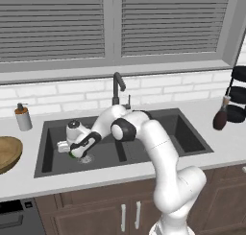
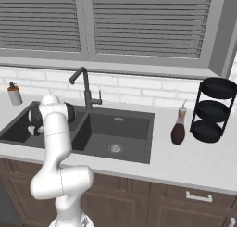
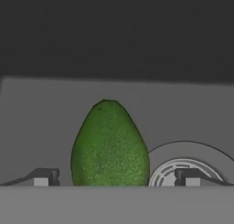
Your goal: Pick the avocado from the sink and place it in the bowl. Then pick the bowl and place it in the microwave. Then close the microwave door and press the start button.
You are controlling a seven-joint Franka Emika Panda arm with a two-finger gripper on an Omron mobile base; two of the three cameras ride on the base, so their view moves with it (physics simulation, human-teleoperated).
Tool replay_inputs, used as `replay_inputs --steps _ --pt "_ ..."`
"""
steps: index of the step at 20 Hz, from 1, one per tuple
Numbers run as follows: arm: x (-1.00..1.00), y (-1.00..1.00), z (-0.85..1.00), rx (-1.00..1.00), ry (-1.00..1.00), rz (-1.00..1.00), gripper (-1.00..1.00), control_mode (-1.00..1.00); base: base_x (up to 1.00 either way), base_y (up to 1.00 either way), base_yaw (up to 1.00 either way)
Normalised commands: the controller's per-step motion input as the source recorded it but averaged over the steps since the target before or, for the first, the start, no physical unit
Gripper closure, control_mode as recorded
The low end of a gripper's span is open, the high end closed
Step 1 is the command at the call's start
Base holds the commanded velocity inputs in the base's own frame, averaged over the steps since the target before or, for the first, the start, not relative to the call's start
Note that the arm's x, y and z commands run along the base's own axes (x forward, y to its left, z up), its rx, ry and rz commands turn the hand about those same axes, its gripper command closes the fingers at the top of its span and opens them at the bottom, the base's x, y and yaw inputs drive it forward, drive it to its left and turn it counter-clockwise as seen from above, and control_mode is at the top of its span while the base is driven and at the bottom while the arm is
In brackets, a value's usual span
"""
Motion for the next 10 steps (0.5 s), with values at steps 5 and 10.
replay_inputs --steps 5,10 --pt "0.11 0.0 -0.24 0.0 0.0 0.0 -1.0 -1.0 0.0 0.0 0.0" --pt "0.0 0.01 -0.36 0.0 0.03 0.0 1.0 -1.0 0.0 0.0 0.0"
